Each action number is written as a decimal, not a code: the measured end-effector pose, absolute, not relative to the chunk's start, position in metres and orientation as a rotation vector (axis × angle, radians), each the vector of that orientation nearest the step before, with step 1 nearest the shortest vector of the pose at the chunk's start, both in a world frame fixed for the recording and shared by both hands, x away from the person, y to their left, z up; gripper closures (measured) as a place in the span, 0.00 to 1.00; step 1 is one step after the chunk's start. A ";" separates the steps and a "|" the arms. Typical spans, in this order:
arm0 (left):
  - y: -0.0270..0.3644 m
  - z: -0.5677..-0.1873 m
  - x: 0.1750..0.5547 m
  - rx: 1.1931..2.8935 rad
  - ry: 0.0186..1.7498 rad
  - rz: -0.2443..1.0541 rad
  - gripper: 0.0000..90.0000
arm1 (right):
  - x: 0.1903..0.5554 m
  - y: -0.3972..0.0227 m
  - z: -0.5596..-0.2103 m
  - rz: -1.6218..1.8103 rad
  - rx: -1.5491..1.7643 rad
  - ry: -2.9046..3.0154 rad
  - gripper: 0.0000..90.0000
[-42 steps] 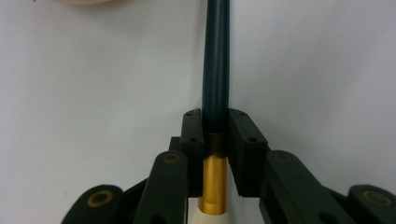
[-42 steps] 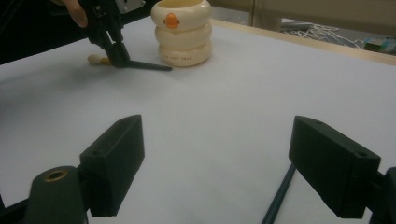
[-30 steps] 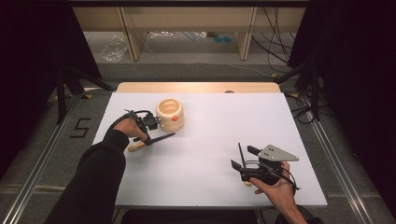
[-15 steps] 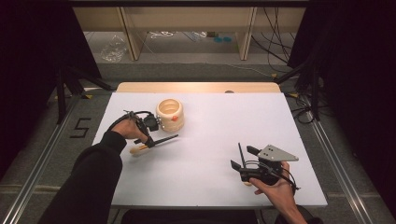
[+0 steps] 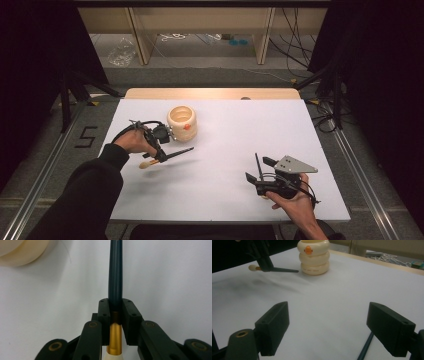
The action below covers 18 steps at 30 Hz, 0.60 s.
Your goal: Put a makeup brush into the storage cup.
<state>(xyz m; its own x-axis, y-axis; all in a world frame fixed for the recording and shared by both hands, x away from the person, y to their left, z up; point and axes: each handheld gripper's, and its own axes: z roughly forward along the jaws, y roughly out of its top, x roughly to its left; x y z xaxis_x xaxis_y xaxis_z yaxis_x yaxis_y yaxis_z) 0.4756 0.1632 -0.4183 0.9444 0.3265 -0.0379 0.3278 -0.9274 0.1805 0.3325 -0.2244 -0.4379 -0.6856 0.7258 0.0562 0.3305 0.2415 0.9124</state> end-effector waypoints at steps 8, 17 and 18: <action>0.153 -0.412 0.461 2.887 0.451 -0.062 0.87 | 0.331 -0.219 -0.436 1.403 0.887 2.161 0.21; 0.132 -0.413 0.447 2.868 0.399 -0.137 0.87 | 0.327 -0.204 -0.431 1.363 0.725 2.192 0.21; 0.130 -0.413 0.445 2.865 0.400 -0.147 0.87 | 0.326 -0.201 -0.431 1.364 0.711 2.191 0.21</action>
